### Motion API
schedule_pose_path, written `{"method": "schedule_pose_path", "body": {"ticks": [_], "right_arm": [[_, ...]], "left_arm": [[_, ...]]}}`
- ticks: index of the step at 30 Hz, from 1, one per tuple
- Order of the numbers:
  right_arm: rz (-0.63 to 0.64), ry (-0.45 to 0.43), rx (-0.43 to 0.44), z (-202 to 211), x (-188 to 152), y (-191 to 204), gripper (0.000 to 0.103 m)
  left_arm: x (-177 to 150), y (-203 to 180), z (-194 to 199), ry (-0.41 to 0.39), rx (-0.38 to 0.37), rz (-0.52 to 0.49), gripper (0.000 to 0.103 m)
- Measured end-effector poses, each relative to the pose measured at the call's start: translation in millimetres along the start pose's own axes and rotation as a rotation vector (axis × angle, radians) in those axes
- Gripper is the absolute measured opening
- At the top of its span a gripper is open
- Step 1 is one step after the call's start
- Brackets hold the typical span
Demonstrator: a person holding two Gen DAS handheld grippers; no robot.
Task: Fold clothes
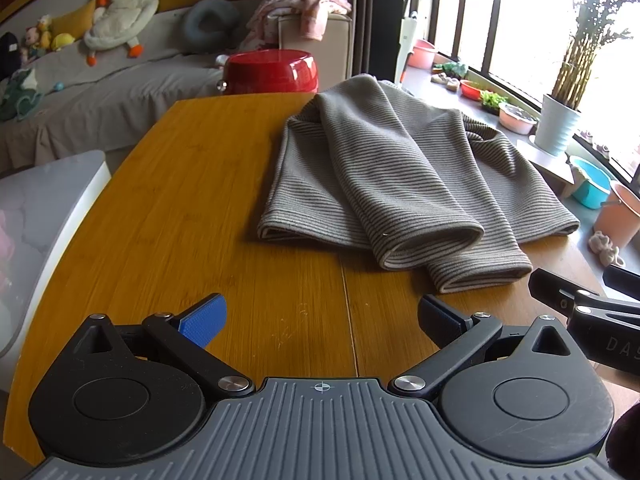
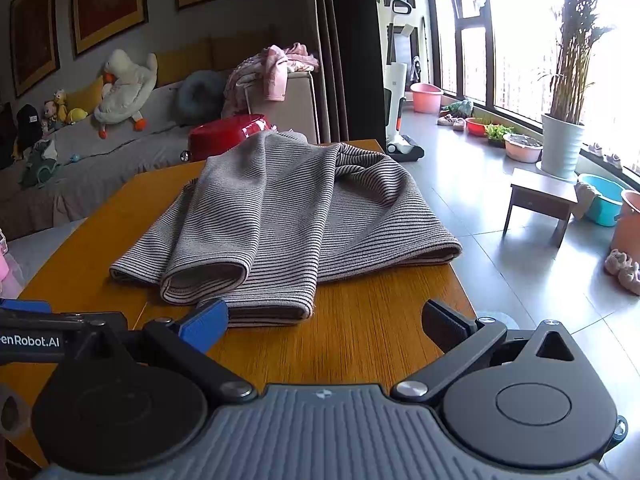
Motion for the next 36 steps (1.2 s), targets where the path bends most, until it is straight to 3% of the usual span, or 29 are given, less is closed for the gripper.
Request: {"method": "schedule_pose_path", "body": {"ticks": [22, 31, 36], "right_arm": [[-0.003, 0.013, -0.005, -5.6, -2.5, -3.8, 0.103], [-0.002, -0.024, -0.001, -17.8, 19.2, -24.1, 0.103], [-0.058, -0.027, -0.008, -34.0, 38.4, -46.2, 0.103]], "left_arm": [[2.4, 0.4, -8.2, 0.023, -0.013, 0.001, 0.103], [53.9, -32.4, -38.2, -0.049, -0.241, -0.040, 0.103], [81.4, -51.1, -93.0, 0.008, -0.295, 0.001, 0.103]]}}
Point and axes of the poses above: each gripper's, at about its wrist camera, not at the fingertips, and z roughly against the way its jaws point, y to its left, x to its top, the point moved 7 cm from there along -z, roughly the way its jaws point, and after that the axes turned 12 degrees about x, right-handed, at the moved point
